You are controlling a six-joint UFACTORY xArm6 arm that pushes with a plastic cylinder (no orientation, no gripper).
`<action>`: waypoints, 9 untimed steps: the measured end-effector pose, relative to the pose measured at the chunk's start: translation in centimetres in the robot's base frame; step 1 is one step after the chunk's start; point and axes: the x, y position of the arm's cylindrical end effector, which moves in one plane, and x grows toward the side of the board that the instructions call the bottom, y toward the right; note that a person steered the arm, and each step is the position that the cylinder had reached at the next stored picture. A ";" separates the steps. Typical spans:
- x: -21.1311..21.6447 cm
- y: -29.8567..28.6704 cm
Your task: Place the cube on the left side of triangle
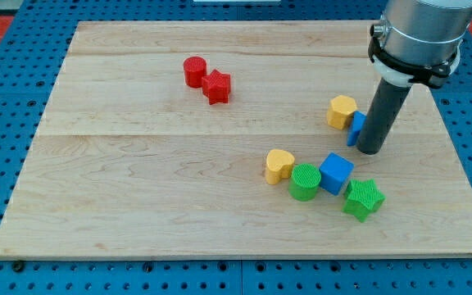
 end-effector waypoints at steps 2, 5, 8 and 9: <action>3.1 2.5; 7.5 -7.6; 3.1 -5.0; 3.3 2.2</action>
